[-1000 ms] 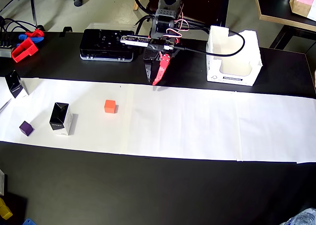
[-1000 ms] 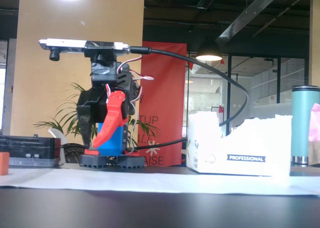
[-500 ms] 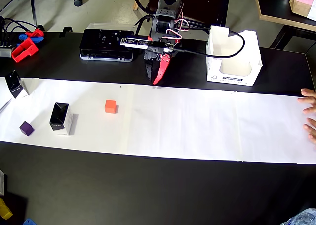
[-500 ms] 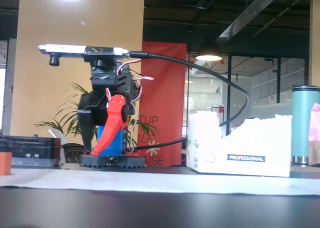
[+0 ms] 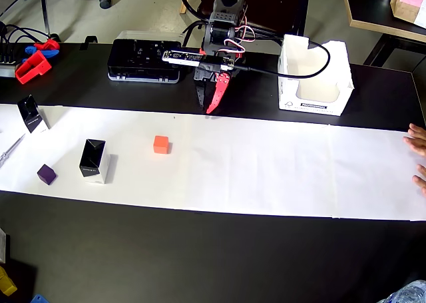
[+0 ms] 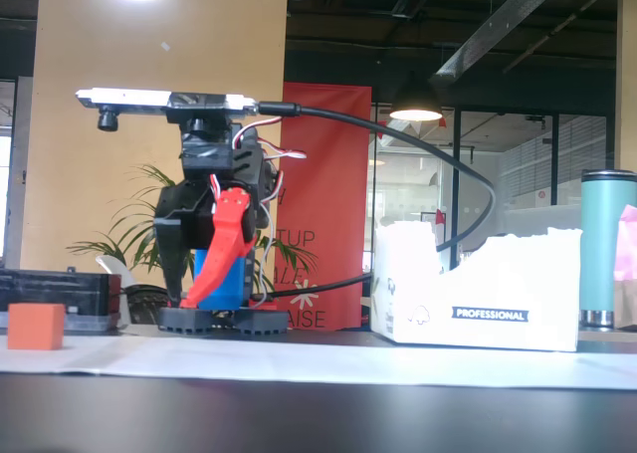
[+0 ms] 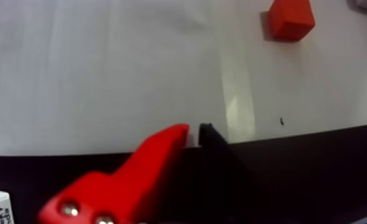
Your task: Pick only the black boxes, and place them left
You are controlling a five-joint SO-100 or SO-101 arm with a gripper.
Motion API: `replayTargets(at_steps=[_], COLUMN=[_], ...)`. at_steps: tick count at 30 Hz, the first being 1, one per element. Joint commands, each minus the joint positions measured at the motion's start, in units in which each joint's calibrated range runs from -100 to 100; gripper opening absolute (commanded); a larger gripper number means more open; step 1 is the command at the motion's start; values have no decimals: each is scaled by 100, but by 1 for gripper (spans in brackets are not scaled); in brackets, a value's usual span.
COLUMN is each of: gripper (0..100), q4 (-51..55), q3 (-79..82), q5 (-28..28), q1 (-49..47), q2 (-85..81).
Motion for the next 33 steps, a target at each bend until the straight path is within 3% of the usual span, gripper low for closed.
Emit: replayTargets(at_steps=[1,3,7,11,14,22,33], gripper=[0,0,17,21,23,44,50], q4=[7,7,7,7,7,7,7], q3=[-755,-1181,-2253,-3441,-4186,-5658,-7351], q5=[42,48,53,105,390,1563,1648], q1=[-13,-13,-5,-5,21,619,1511], q2=[37,409,1294,1989,2519,3822,5363])
